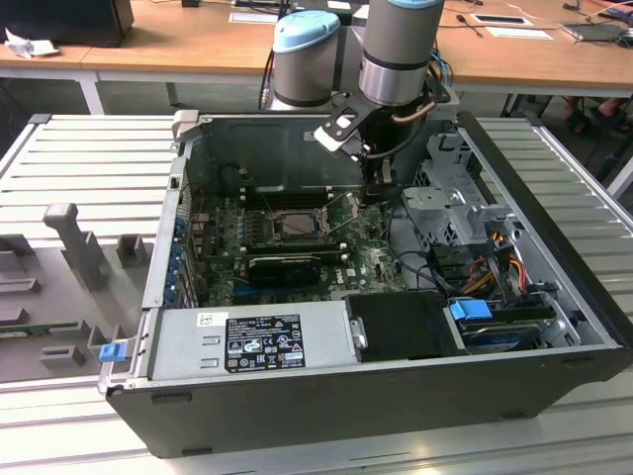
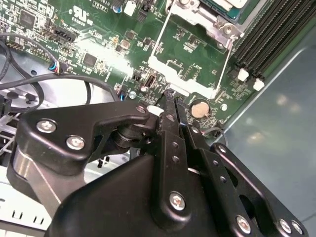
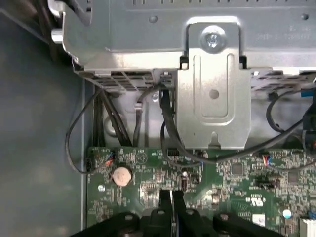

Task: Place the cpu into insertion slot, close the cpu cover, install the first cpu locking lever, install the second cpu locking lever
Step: 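Close the cpu cover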

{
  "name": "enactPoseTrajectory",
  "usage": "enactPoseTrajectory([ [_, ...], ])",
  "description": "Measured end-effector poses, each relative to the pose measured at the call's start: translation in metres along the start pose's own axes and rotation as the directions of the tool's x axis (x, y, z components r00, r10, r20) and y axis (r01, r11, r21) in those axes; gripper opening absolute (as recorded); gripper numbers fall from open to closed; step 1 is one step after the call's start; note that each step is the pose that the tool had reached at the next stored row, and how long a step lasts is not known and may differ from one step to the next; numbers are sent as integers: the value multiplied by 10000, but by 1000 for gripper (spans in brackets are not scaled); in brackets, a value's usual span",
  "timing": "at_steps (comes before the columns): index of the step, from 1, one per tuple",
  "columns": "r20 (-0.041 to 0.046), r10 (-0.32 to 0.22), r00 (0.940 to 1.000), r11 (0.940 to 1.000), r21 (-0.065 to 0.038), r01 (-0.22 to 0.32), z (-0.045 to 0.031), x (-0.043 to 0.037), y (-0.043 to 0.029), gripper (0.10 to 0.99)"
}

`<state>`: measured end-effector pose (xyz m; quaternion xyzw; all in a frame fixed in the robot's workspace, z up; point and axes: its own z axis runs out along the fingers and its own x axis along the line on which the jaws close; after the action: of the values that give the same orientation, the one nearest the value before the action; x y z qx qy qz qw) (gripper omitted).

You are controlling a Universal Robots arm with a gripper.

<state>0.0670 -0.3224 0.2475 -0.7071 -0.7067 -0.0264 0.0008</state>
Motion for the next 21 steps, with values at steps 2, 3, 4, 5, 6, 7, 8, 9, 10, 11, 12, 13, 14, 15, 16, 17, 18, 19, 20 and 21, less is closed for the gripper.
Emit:
enactPoseTrajectory([
  [2,0,1,10000,10000,0,-1,32,-1,4,157],
  [3,3,1,10000,10000,41,-1,32,-2,5,157],
  [4,0,8,10000,9998,211,-8,32,-1,5,157],
  [5,0,13,10000,9993,367,-13,31,-1,5,157],
  [6,4,18,10000,9989,466,-18,26,-1,5,157],
  [7,5,19,10000,9986,530,-19,17,-1,5,157],
  [8,2,21,10000,9984,571,-21,6,0,6,157],
  [9,2,23,10000,9982,606,-23,-4,0,6,157],
  [10,0,27,10000,9980,626,-27,-7,0,2,157],
  [11,1,25,10000,9980,627,-25,-8,1,-13,157],
  [12,2,23,10000,9980,628,-23,-9,0,-26,157],
  [13,2,23,10000,9980,628,-23,-10,0,-39,157],
  [14,2,24,10000,9980,628,-24,-10,0,-53,157],
  [15,2,24,10000,9980,628,-24,-11,0,-73,157],
  [16,2,24,10000,9980,628,-24,-11,0,-85,157],
  [17,2,25,10000,9980,628,-25,-12,0,-96,157],
  [18,2,25,10000,9980,628,-25,-12,0,-107,157],
  [19,2,24,10000,9980,627,-24,-12,0,-117,157],
  [20,2,23,10000,9980,627,-23,-13,0,-136,157],
  [21,2,23,10000,9980,628,-23,-14,0,-150,157],
])
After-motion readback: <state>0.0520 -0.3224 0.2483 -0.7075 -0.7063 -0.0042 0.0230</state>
